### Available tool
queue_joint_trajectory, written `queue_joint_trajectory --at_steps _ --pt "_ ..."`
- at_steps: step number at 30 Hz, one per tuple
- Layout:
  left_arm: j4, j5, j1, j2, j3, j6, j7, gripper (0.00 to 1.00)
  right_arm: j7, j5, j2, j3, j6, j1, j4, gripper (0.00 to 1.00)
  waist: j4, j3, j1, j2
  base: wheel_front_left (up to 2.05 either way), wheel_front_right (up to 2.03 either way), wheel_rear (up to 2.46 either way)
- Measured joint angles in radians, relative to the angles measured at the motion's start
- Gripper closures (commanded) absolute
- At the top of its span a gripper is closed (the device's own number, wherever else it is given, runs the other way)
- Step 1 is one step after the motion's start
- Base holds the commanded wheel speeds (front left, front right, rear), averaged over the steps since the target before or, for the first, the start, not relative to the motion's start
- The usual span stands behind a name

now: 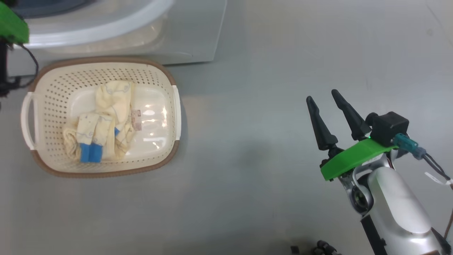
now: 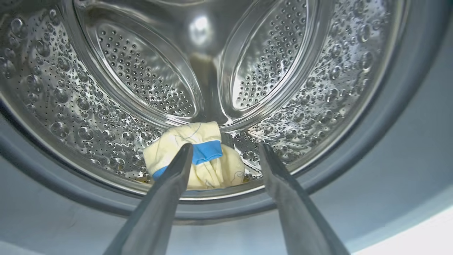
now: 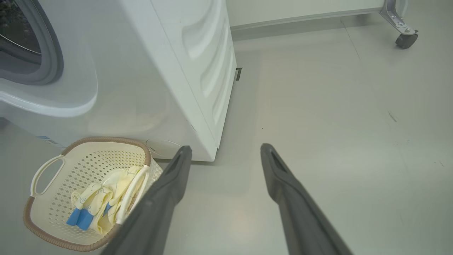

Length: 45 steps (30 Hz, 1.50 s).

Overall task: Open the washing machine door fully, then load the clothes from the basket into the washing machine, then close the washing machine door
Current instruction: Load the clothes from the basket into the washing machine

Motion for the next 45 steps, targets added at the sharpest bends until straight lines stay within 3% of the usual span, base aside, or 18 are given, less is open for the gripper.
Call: queue_joint_trajectory --at_steps 9,14,23,33,45 --pt "-0.187 0.012 0.342 -0.013 0.081 0.000 0.000 0.00 0.000 -0.015 0.000 -0.015 0.000 0.048 0.025 0.00 0.051 -0.146 0.0000 0.0000 0.00 0.00 0.00" --pt "-0.255 0.019 0.531 -0.058 0.151 0.004 0.000 0.00 0.000 -0.026 0.000 -0.029 0.000 0.088 0.035 0.00 0.070 -0.230 0.0000 0.0000 0.00 0.00 0.00" --pt "-0.407 0.101 0.840 -0.130 0.239 0.061 0.000 0.00 0.000 -0.017 0.000 -0.035 0.000 0.170 0.032 0.00 0.092 -0.384 -0.0001 0.0000 0.00 0.00 0.00" --pt "-0.540 0.194 1.043 -0.193 0.354 0.081 0.000 0.00 0.000 -0.007 0.000 -0.048 0.000 0.236 0.029 0.00 0.113 -0.505 -0.0001 0.0000 0.00 0.00 0.00" --pt "-0.608 0.325 1.206 -0.280 0.425 0.058 0.000 0.00 0.000 0.010 0.000 -0.017 0.000 0.268 0.029 0.00 0.120 -0.580 0.0000 0.0000 0.00 0.00 0.00"
